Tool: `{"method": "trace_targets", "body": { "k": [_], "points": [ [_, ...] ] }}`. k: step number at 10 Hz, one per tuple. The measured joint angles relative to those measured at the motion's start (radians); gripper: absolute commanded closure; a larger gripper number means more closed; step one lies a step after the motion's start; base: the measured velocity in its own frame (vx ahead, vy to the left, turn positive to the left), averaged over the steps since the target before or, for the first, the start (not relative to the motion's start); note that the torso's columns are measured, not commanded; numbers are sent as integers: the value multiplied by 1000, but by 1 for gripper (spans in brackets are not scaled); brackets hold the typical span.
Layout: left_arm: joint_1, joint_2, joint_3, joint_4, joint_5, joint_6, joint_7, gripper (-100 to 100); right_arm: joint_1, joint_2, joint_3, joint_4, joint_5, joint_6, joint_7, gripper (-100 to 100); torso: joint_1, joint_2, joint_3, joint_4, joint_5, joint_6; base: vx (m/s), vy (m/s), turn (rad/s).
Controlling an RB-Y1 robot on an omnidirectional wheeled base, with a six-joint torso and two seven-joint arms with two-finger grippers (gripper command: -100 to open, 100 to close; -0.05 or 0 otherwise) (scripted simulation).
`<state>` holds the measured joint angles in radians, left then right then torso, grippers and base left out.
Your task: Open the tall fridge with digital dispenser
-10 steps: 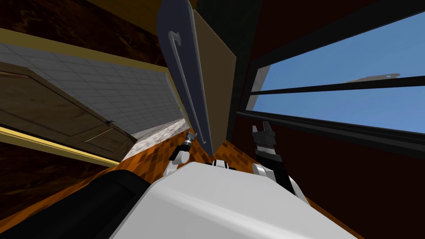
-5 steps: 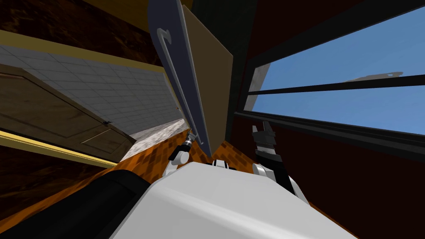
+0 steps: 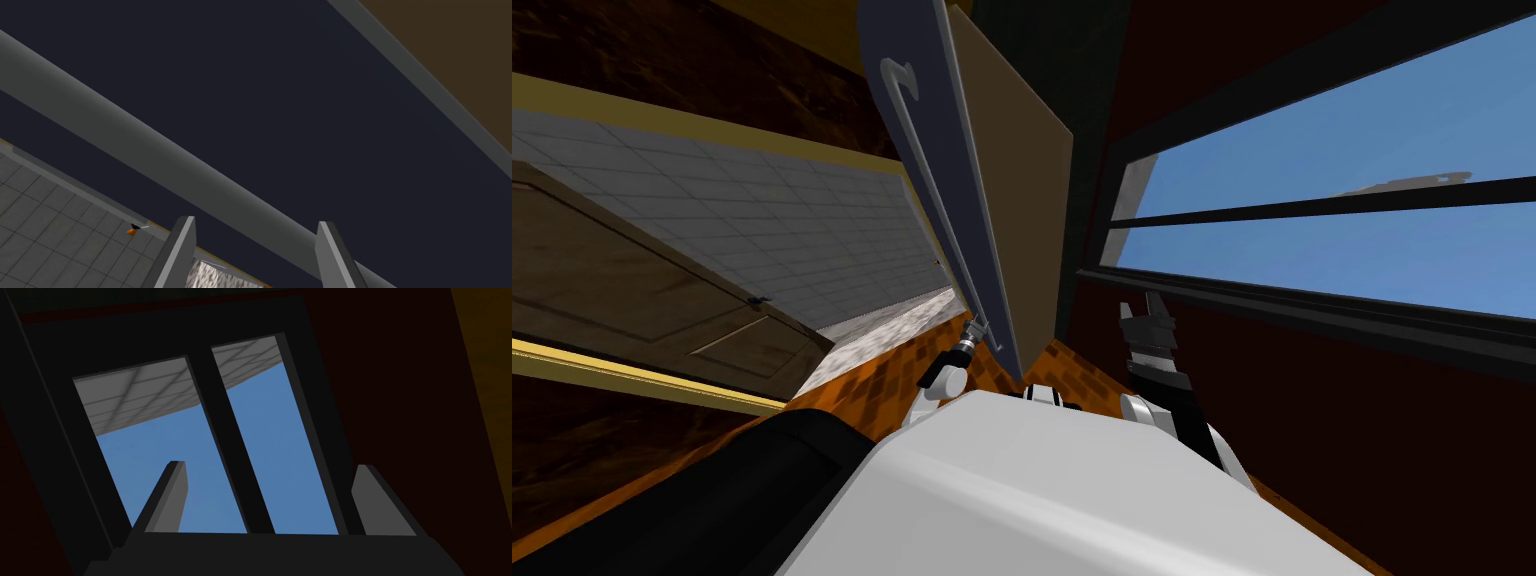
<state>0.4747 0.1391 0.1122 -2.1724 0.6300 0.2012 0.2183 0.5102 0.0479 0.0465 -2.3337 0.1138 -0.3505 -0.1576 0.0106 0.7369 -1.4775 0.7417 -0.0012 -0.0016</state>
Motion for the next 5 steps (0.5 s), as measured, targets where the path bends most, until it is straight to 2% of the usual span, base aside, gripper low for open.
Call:
{"method": "trace_targets", "body": {
  "k": [2,5],
  "points": [
    [4,15,-17,-3,10,2,-4,100,0,0,0,0,0,0,0,0,-1,-4,-3,0,-1,-1,-148,263,-84],
    [23,48,-67,-17,31,-2,-15,100,0,0,0,0,0,0,0,0,2,-11,-7,1,-2,1,-202,409,-184]
  ]
}}
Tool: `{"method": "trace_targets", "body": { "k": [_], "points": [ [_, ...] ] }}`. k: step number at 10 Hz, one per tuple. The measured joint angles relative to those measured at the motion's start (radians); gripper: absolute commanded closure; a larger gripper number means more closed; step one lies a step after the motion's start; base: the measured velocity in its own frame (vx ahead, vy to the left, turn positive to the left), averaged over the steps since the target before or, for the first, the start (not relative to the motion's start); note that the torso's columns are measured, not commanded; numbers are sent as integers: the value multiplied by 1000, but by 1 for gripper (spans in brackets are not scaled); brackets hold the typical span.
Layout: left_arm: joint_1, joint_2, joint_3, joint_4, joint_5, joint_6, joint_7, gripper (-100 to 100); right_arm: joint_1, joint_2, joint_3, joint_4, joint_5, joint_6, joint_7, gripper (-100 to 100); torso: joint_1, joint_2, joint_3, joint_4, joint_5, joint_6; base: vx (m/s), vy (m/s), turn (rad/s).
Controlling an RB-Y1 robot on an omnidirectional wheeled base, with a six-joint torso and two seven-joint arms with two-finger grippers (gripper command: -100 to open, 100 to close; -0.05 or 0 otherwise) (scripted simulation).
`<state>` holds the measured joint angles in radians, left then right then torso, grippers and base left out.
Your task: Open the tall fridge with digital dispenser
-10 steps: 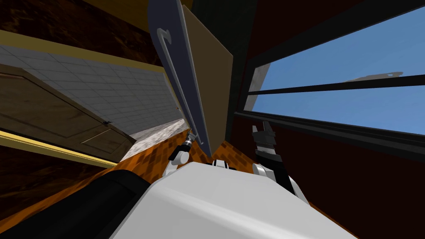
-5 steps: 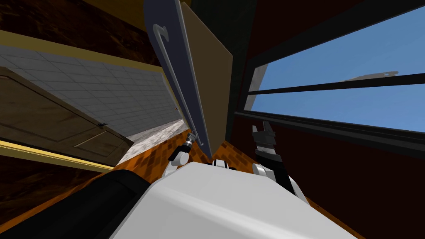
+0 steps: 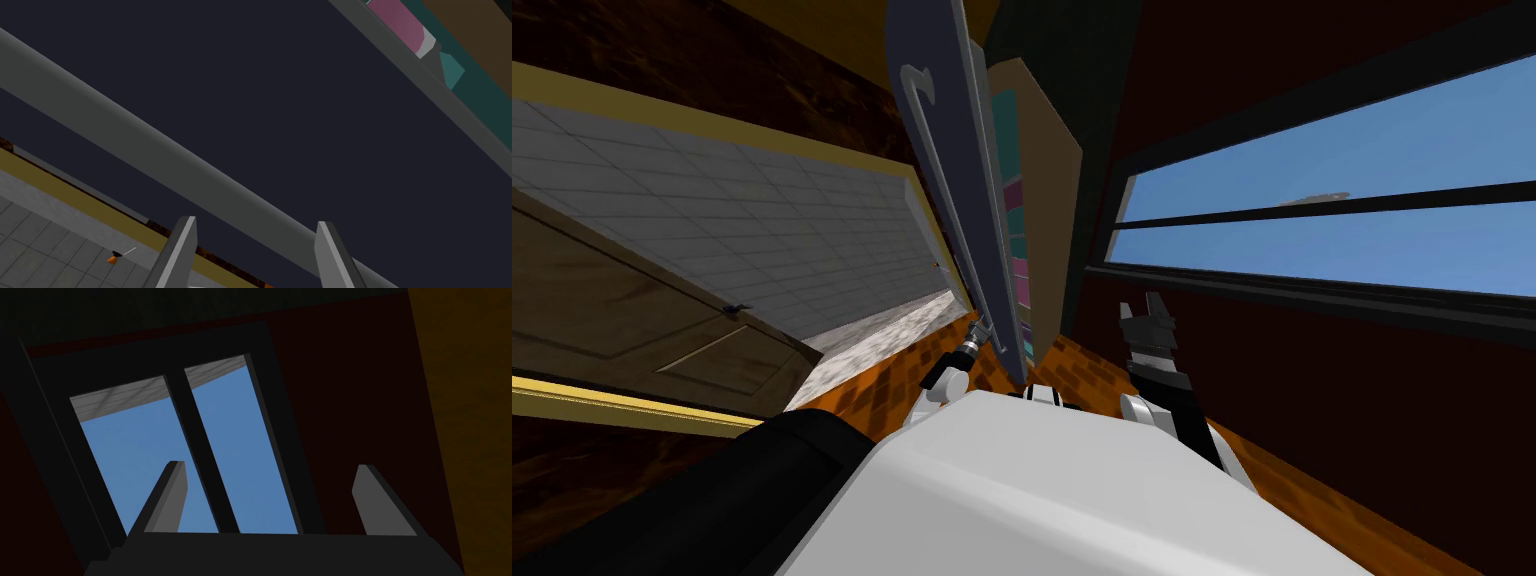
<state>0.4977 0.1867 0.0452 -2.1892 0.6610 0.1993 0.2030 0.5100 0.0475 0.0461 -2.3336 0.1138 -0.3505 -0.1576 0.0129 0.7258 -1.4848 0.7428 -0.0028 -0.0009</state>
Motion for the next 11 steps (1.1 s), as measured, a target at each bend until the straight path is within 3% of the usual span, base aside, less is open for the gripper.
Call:
{"method": "trace_targets", "body": {
  "k": [4,7,9,11],
  "points": [
    [10,57,-51,-32,35,-5,-15,100,0,0,0,0,0,0,0,0,-10,1,1,0,-1,2,-194,394,-167],
    [8,84,-72,-30,53,-13,-19,100,1,0,0,0,0,0,0,0,-24,2,3,-4,-3,3,-103,180,-67],
    [12,100,-99,-37,64,-15,-25,100,0,0,0,0,0,0,0,0,-7,10,7,-4,2,2,-102,283,-160],
    [17,116,-121,-42,73,-16,-32,100,0,0,0,0,0,0,0,0,-5,5,4,-3,2,0,-48,277,-73]
  ]
}}
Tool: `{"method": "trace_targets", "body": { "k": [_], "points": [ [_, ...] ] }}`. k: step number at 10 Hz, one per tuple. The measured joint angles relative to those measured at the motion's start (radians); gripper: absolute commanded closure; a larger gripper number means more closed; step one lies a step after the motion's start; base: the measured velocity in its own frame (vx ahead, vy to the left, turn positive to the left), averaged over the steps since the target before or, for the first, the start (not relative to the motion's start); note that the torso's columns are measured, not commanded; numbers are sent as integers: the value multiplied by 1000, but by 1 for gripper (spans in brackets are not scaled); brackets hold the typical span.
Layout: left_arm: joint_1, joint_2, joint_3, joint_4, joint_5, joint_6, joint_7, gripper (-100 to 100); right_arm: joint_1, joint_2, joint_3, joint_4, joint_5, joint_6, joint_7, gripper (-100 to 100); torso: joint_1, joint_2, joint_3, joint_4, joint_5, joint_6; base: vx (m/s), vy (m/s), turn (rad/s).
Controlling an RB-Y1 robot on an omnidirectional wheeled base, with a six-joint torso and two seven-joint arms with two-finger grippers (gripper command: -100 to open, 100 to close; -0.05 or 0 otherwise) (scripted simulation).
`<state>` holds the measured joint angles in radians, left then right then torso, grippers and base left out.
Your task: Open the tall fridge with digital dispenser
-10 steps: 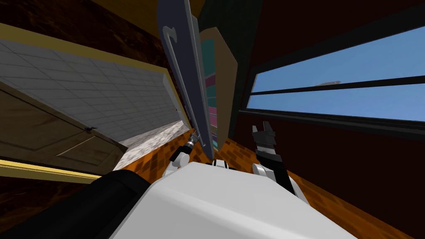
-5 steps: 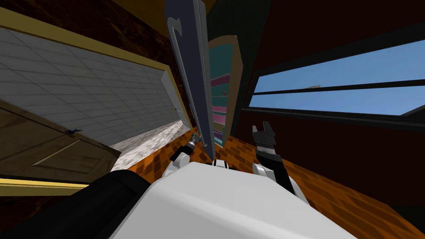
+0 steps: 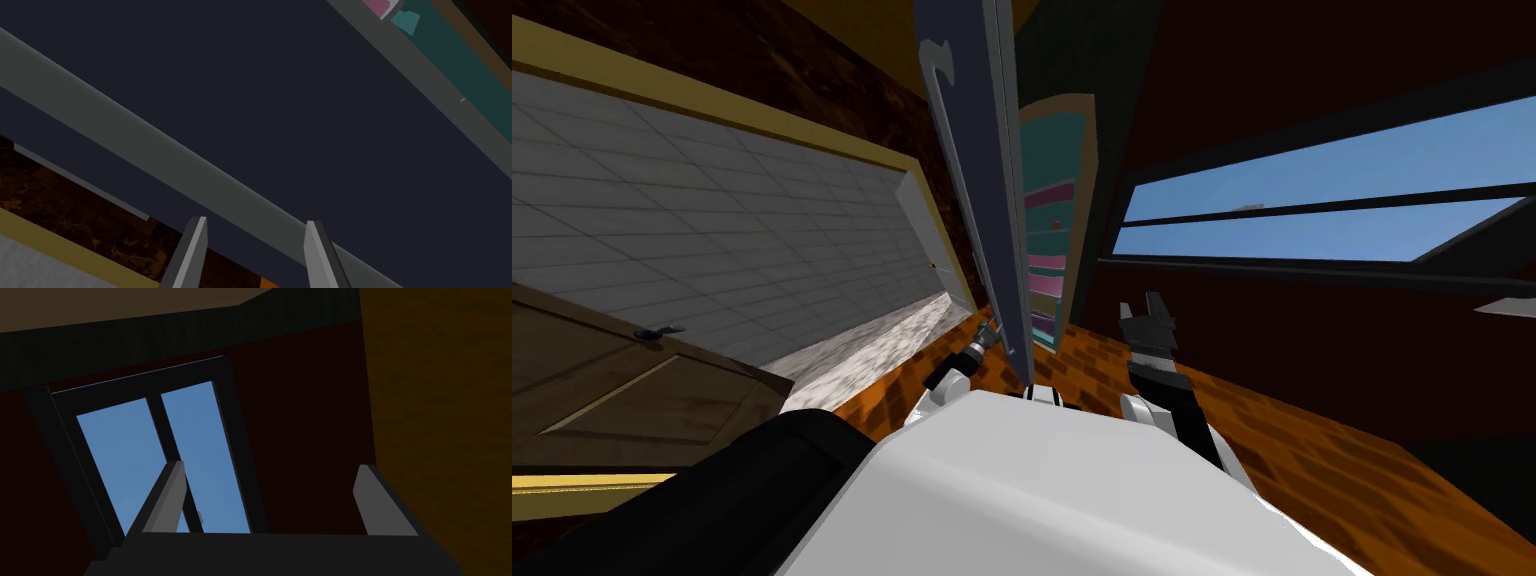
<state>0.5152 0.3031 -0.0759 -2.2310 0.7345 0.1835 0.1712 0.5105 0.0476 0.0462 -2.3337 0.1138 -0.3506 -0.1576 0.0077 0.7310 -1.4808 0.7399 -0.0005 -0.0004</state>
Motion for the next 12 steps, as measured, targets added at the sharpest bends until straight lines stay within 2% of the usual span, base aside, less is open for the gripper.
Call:
{"method": "trace_targets", "body": {
  "k": [8,10,11,12],
  "points": [
    [2,57,-84,-22,33,-9,-30,100,0,0,0,0,0,0,0,0,-4,-6,-4,1,-1,2,-78,281,-118],
    [10,79,-99,-31,46,-18,-34,100,0,0,0,0,0,0,0,0,-6,-9,-6,1,-2,3,-63,302,-141],
    [7,98,-118,-28,57,-31,-39,100,0,0,0,0,0,0,0,0,0,-6,-4,1,0,2,-67,168,-51],
    [9,100,-123,-28,59,-33,-40,100,0,0,0,0,0,0,0,0,-11,-6,-4,-2,-1,1,-67,202,-92]
  ]
}}
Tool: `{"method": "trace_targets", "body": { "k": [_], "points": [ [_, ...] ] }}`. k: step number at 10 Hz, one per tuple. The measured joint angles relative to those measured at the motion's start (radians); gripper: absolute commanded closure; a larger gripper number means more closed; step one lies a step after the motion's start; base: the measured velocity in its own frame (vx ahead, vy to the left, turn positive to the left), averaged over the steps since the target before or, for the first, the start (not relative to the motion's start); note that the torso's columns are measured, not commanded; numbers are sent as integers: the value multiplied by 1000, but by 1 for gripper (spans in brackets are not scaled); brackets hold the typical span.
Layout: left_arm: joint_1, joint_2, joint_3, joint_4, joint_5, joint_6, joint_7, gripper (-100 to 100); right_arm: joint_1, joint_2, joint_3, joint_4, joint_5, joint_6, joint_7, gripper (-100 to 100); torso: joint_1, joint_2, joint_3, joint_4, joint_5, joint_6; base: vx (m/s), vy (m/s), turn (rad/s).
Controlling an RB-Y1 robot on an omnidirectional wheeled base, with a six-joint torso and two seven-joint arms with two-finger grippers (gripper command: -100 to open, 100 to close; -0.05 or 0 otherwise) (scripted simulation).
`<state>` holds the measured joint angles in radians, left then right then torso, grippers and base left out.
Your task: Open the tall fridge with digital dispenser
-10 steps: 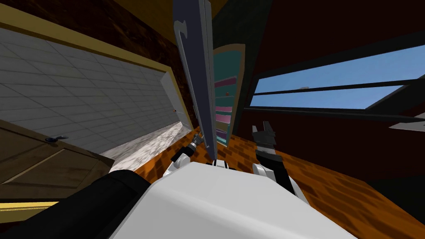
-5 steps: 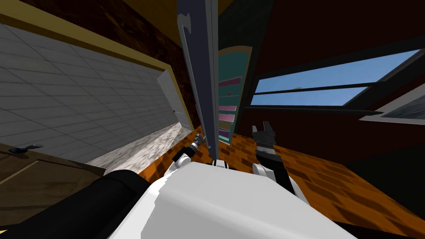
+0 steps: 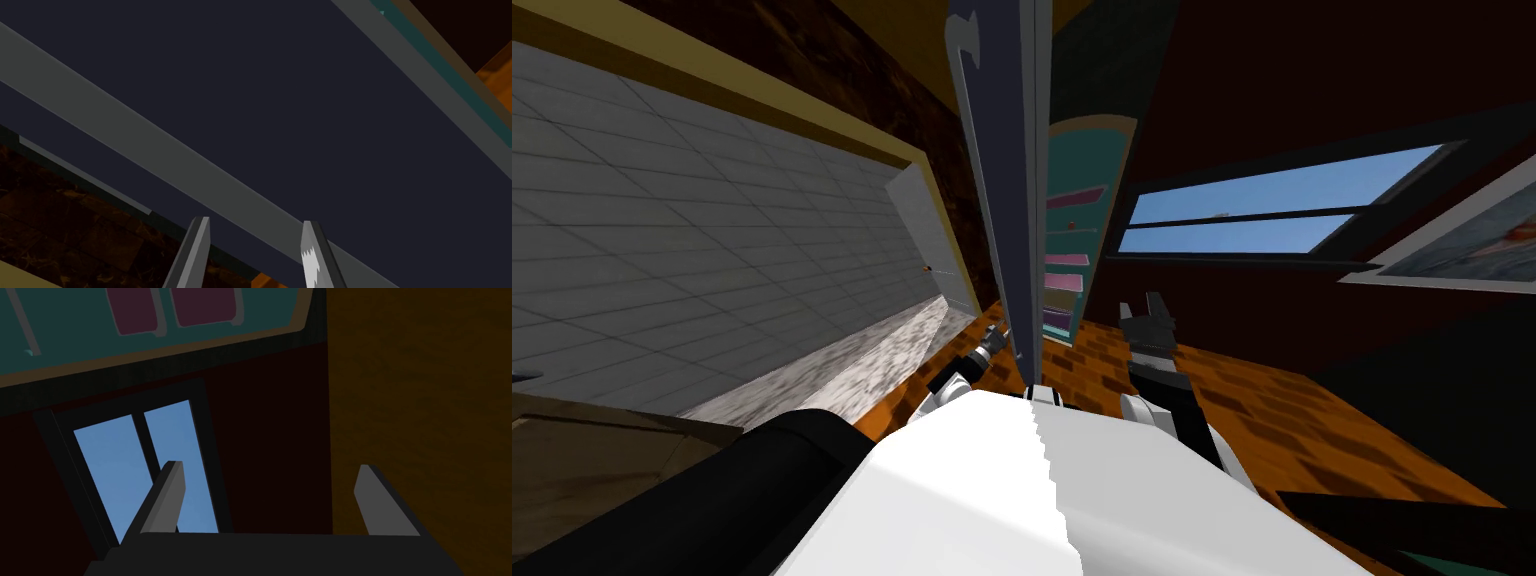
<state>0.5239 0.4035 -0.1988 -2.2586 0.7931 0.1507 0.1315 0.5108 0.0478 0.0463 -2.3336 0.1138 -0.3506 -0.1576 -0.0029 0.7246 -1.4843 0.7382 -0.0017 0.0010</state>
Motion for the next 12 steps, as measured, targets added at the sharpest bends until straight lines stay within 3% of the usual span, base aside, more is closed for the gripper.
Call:
{"method": "trace_targets", "body": {
  "k": [8,12],
  "points": [
    [-20,57,-68,-12,32,-9,-18,100,0,0,0,0,0,0,0,0,7,-3,-2,-2,2,2,-34,259,-127],
    [-33,80,-87,-19,44,-26,-27,100,0,0,0,0,0,0,0,0,-4,5,3,-2,0,5,-54,224,-112]
  ]
}}
